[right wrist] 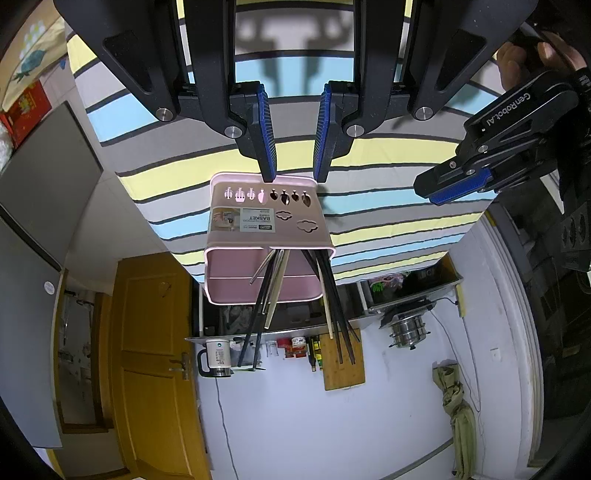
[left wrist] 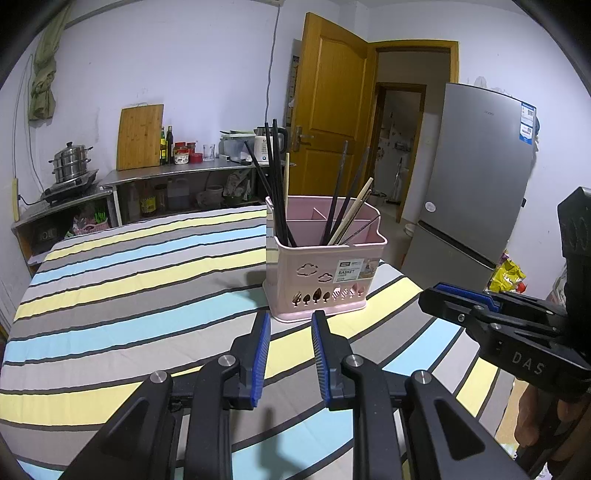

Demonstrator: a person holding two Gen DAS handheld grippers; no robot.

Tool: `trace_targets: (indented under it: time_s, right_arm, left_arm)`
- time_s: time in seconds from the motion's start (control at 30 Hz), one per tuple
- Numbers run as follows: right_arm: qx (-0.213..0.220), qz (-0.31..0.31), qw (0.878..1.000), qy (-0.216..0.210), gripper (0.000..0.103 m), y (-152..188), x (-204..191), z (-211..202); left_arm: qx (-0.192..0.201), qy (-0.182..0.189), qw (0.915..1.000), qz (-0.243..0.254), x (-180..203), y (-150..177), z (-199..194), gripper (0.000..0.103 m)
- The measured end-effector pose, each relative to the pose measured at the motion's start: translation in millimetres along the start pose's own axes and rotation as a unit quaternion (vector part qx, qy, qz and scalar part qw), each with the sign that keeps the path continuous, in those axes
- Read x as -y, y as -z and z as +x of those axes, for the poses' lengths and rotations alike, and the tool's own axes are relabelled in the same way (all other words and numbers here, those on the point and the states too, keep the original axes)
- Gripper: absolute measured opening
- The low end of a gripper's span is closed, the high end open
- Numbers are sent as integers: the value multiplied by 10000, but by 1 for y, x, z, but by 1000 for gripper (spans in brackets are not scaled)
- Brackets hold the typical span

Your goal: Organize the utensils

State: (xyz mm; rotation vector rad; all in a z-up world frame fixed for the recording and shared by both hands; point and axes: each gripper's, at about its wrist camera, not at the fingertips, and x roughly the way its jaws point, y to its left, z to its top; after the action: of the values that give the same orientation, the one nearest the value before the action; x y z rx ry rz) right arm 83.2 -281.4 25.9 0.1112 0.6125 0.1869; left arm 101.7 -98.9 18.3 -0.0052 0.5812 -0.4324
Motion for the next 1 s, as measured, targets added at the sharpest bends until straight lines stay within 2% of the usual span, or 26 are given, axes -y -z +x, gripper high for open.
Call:
trace_targets:
  time_s: [1.0]
  right_arm:
    - [-57, 6, 10000, -3, 21, 3, -1, 3]
  left_arm:
    - [-59, 99, 9999, 104, 0, 4, 0, 22]
